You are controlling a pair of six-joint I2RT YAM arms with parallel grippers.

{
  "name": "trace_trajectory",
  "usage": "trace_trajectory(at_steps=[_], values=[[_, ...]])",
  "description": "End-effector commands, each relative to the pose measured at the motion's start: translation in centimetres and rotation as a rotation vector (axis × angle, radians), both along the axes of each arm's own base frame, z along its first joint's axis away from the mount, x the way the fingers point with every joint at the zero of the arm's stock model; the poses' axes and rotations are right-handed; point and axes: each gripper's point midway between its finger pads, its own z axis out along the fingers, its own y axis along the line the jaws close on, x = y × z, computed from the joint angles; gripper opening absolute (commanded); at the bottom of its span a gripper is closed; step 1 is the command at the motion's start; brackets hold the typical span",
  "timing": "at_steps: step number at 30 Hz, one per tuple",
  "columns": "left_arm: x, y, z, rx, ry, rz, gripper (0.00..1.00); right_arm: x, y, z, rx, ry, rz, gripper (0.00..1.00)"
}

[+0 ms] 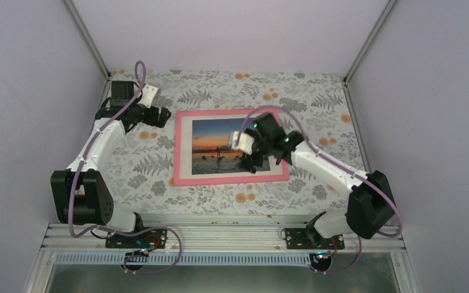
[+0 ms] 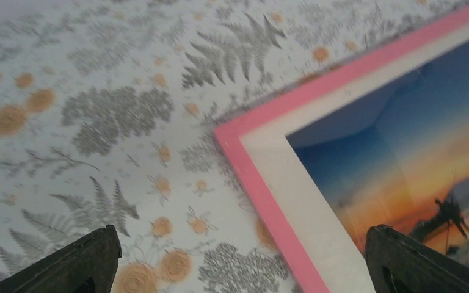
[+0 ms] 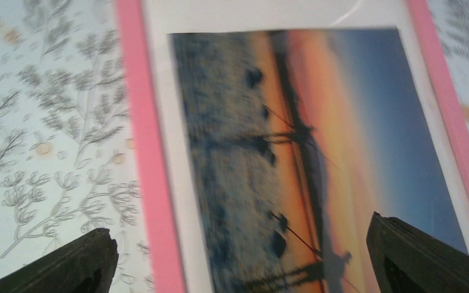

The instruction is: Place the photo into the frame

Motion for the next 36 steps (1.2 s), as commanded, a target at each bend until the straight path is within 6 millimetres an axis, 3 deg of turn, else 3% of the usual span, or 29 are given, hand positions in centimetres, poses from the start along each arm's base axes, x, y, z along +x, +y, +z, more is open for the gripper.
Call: trace_trajectory(at_steps=[1, 7, 12, 18, 23, 27, 32, 36], values=[[-2.5, -1.3, -3.0, -0.004, 0.083, -0.108, 1.0, 1.3, -3.2, 0.6, 0.099, 0.334, -0.145, 1.0], [-3.6, -1.7, -7.3, -0.033, 0.219, -0.136, 1.0, 7.1, -9.1, 0.6, 0.225, 0.575, -0.385, 1.0], [-4.0, -2.2, -10.1, -0.092, 0.326, -0.151, 0.95, 11.6, -15.1, -2.3, 0.279, 0.745, -0.614, 1.0], [-3.5, -1.6, -12.1, -0.163, 0.407, -0.112, 0.93, 15.4, -19.4, -5.1, 0.324, 0.845, -0.791, 0.96], [-3.1, -1.3, -13.7, -0.209, 0.464, -0.11, 0.87, 17.0, -20.2, -8.3, 0.308, 0.915, -0.847, 0.92], [-2.6, -1.4, -14.9, -0.225, 0.493, -0.112, 0.79, 17.2, -20.1, -10.2, 0.31, 0.984, -0.865, 0.8], [-2.2, -1.7, -16.5, -0.256, 0.535, -0.12, 0.67, 16.2, -19.5, -11.3, 0.32, 1.056, -0.86, 0.69], [-1.8, -2.1, -17.2, -0.267, 0.541, -0.13, 0.57, 14.2, -18.7, -12.3, 0.311, 1.118, -0.845, 0.55]])
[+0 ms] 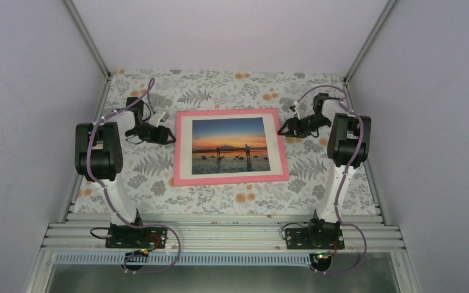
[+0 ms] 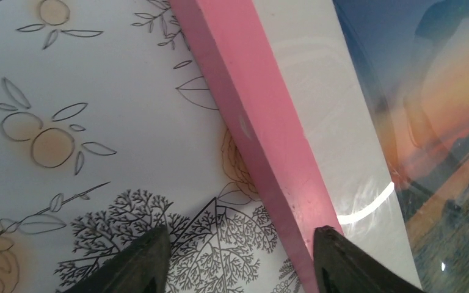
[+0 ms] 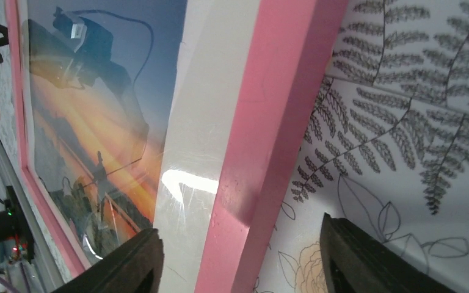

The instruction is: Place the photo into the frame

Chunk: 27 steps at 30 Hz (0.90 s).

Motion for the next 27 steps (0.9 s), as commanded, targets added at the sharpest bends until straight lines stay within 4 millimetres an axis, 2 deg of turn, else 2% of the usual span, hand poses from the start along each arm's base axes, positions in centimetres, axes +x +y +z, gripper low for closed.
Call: trace_trajectory(at_steps=[1, 4, 7, 13, 21, 27], values=[[0.7, -0.6, -0.2, -0.039, -0.007, -0.016, 0.54, -3.0, 1.4, -1.8, 0.054, 0.118, 0.013, 0.53], [0.8, -0.7, -0.5, -0.047, -0.003, -0.021, 0.43, -4.1, 1.8, -2.1, 0.06, 0.13, 0.022, 0.43], [0.6, -1.0, -0.6, -0.058, 0.002, -0.031, 0.35, -5.3, 2.1, -2.2, 0.067, 0.149, 0.029, 0.38], [-0.7, -1.5, -1.1, -0.067, 0.022, -0.05, 0.24, -7.4, 2.1, -2.3, 0.055, 0.166, 0.039, 0.37], [-3.1, -1.7, -1.3, -0.068, 0.035, -0.058, 0.22, -8.8, 2.1, -2.5, 0.049, 0.183, 0.035, 0.38], [-3.5, -1.8, -1.3, -0.065, 0.031, -0.063, 0.22, -10.1, 2.2, -2.9, 0.045, 0.207, 0.033, 0.38]])
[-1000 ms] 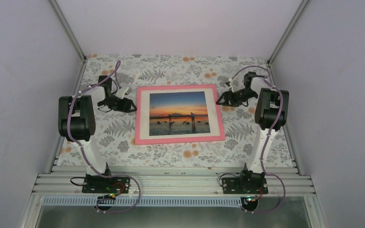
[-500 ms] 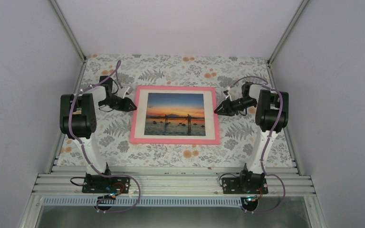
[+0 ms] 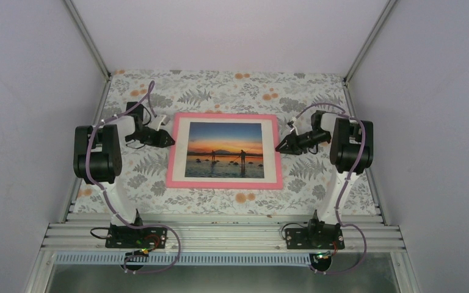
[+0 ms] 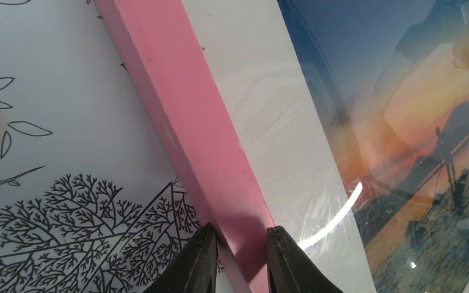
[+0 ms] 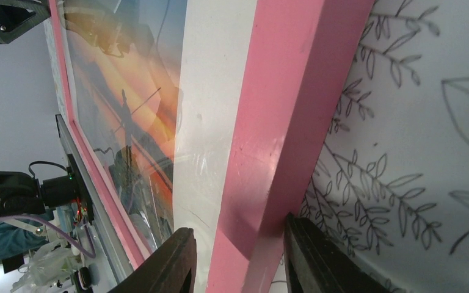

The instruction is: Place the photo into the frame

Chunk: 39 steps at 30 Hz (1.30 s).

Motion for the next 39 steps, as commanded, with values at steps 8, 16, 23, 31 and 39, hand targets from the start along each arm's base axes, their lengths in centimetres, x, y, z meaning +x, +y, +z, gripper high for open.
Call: trace_trajectory(at_steps=[8, 16, 23, 31, 39], values=[[-0.5, 0.6, 1.4, 0.07, -0.03, -0.004, 0.65, 0.1, -1.0, 1.2, -0.079, -0.053, 0.021, 0.69], [4.0, 4.0, 11.1, 0.286, -0.316, 0.013, 1.0, 4.9, -3.7, 9.8, -0.138, -0.337, 0.002, 0.99], [6.6, 8.1, 21.2, 0.367, -0.549, 0.151, 1.0, 7.0, -7.6, 18.4, -0.167, -0.589, -0.074, 1.0], [3.8, 13.7, 20.4, 0.437, -0.532, 0.339, 1.0, 3.6, -11.0, 18.7, -0.185, -0.67, -0.183, 1.0], [0.1, 13.4, 14.8, 0.429, -0.457, 0.353, 1.0, 0.7, -10.9, 12.9, -0.199, -0.612, -0.223, 1.0]])
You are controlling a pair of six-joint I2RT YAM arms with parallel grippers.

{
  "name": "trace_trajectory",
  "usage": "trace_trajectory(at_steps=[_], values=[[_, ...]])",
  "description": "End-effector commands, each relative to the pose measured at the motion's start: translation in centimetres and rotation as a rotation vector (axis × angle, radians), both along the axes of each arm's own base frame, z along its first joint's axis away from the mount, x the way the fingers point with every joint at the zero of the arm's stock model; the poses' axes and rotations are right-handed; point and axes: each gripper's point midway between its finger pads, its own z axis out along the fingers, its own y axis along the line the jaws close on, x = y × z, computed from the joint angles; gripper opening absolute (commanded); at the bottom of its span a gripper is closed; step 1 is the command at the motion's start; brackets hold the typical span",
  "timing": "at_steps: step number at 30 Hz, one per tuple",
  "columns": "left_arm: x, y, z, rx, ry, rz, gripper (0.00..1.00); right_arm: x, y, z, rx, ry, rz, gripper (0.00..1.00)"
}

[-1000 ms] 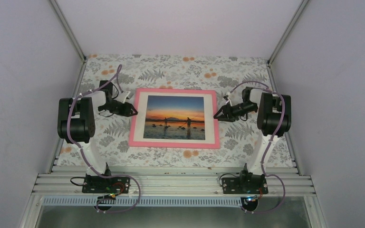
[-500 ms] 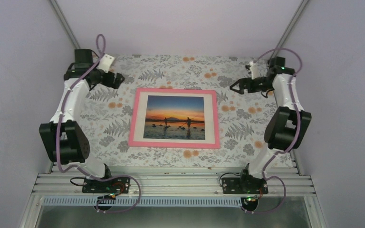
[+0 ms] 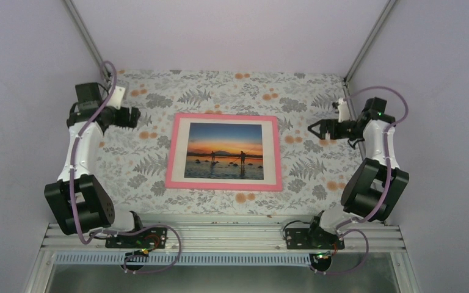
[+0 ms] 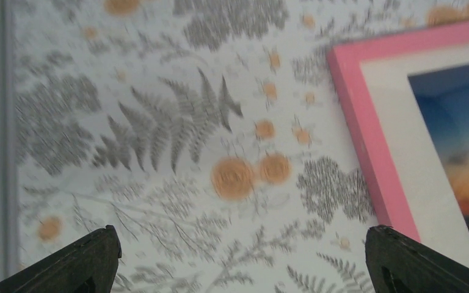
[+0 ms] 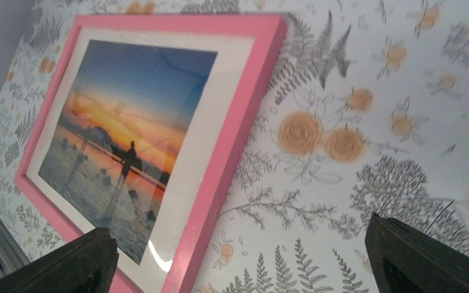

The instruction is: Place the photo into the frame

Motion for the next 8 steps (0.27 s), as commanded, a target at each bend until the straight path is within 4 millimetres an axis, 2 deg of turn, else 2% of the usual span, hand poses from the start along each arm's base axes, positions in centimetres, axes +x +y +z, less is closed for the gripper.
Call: trace_trajectory(at_steps=[1, 4, 8], values=[[-0.8, 0.4, -0.6, 0.005, -0.024, 0.039, 1.0, 0.0, -0.1, -1.3, -0.019, -0.058, 0.003, 1.0], [-0.6, 0.6, -0.9, 0.003, -0.018, 0.053, 1.0, -0.1, -0.1, -2.2, -0.015, -0.04, 0.007, 1.0], [0.4, 1.7, 0.0, 0.046, -0.046, 0.089, 1.0, 0.4, -0.5, -2.1, -0.027, -0.038, 0.004, 1.0]])
